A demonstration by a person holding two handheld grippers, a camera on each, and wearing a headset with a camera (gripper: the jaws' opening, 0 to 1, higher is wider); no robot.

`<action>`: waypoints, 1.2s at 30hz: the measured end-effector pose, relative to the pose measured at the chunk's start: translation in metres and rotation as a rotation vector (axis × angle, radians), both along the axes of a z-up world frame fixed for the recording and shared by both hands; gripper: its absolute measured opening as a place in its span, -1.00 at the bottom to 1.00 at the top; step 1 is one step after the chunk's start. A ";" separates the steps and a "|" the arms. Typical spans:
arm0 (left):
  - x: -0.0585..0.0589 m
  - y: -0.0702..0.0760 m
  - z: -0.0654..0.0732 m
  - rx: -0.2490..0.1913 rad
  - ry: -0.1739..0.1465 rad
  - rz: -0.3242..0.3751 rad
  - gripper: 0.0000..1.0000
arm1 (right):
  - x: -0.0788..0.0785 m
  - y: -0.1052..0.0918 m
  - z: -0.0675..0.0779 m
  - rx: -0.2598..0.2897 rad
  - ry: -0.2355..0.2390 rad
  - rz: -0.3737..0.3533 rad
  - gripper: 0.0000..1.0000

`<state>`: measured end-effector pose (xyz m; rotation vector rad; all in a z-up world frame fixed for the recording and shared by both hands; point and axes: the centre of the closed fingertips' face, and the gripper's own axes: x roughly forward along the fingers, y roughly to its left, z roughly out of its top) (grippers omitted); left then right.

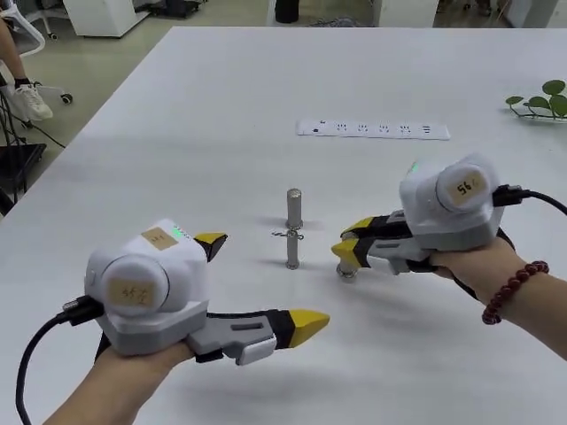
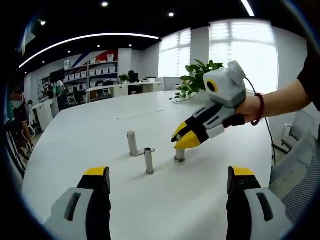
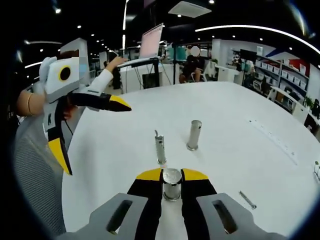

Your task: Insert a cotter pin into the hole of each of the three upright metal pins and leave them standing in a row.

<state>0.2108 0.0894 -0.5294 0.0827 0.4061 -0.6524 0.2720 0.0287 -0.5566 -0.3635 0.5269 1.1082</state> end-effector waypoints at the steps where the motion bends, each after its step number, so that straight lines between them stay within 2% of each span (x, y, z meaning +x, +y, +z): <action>1: -0.001 0.000 0.000 -0.001 -0.001 0.000 0.94 | -0.004 0.001 0.000 0.001 0.002 0.006 -0.84; 3: -0.001 0.000 0.001 -0.003 -0.002 -0.001 0.94 | -0.004 0.002 -0.002 0.001 0.003 0.015 -0.84; 13: -0.004 -0.001 0.002 0.001 -0.004 -0.003 0.93 | -0.026 0.008 -0.006 0.002 0.014 0.045 -0.84; 23: -0.006 -0.002 0.001 0.004 -0.001 -0.007 0.92 | -0.032 0.006 -0.011 -0.017 0.013 0.063 -0.84; 36: -0.008 -0.003 0.000 0.008 0.006 -0.014 0.91 | -0.036 0.003 -0.011 0.012 0.025 0.062 -0.82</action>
